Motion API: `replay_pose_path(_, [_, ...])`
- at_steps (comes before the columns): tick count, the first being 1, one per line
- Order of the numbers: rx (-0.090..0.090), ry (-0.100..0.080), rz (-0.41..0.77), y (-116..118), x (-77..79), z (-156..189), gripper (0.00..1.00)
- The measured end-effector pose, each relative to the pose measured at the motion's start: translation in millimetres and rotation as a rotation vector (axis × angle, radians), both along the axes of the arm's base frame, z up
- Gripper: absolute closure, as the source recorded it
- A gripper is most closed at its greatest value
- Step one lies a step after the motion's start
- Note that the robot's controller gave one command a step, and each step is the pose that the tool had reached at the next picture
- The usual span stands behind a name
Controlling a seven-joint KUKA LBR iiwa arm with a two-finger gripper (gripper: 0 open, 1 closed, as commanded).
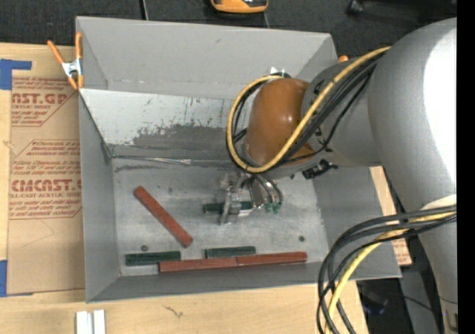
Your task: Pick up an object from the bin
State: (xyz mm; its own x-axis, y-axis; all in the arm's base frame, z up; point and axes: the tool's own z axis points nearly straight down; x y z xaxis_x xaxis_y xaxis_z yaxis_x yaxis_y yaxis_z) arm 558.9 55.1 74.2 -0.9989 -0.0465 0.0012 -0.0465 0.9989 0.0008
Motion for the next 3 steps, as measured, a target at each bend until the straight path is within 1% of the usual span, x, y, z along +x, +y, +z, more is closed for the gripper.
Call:
replay_pose_path(1, [-0.001,0.008,0.000,0,-2.2,20,1.00])
replay_pose_path(2, [0.000,-0.001,0.000,0,0.1,40,1.00])
replay_pose_path(3, [0.000,-0.004,0.000,0,0.9,53,1.00])
